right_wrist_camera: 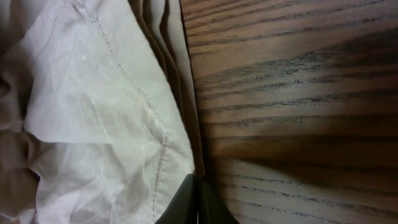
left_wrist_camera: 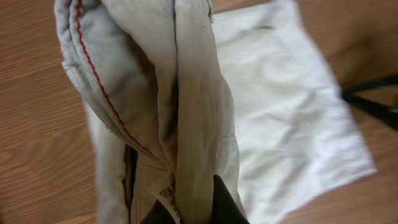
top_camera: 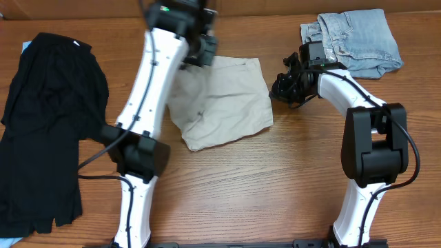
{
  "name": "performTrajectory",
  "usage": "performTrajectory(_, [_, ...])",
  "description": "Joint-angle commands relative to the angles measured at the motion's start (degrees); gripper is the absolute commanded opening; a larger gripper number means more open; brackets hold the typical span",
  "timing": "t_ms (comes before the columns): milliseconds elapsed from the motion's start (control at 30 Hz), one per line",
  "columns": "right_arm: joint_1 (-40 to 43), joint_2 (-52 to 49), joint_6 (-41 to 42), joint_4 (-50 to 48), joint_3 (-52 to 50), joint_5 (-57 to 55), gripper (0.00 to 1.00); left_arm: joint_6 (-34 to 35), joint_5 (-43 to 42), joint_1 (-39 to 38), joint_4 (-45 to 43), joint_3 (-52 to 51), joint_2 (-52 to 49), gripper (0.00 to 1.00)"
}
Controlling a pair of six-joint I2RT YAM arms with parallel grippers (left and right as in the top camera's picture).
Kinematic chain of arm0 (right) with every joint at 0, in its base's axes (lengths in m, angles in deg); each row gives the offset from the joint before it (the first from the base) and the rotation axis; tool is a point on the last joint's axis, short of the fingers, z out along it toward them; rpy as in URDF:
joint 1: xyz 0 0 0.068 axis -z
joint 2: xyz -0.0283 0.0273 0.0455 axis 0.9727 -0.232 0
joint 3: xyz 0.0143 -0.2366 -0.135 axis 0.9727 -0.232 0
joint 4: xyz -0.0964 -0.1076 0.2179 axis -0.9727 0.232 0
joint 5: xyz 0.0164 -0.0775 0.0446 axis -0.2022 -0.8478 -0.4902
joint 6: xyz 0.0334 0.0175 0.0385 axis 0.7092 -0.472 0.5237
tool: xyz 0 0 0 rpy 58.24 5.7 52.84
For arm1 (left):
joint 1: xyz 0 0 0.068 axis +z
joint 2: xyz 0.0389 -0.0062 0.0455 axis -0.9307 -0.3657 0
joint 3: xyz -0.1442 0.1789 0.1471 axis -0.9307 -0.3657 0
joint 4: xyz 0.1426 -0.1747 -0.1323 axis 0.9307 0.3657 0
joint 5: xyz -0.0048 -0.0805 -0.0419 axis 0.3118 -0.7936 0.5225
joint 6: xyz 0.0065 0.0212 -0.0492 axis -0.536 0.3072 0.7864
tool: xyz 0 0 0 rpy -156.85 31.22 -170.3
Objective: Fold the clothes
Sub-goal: 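Lift the shorts' left end with the left gripper and fold it rightward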
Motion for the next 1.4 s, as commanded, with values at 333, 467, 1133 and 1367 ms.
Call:
performTrajectory(333, [-0.20,-0.50,0.24,-0.24,0.35,0.42,0.04,11.65,-2.12,-5.79,-4.42,0.00,-9.84,0.45])
performTrajectory(467, [0.52,-0.39,0.31,-0.28,0.61,0.55,0.17,12.02,-4.57,-5.95,-4.44,0.00,-11.45,1.00])
performTrajectory(1133, [-1.29,12.87,-11.98,8.81,6.01,3.19,0.48,11.06,13.77,-2.78,0.11,8.20,0.13,1.00])
performTrajectory(1367, [-12.96,12.50,-13.75,5.86,5.97,-13.38,0.66,13.92,18.21,3.76,3.74,7.98,-0.39,1.00])
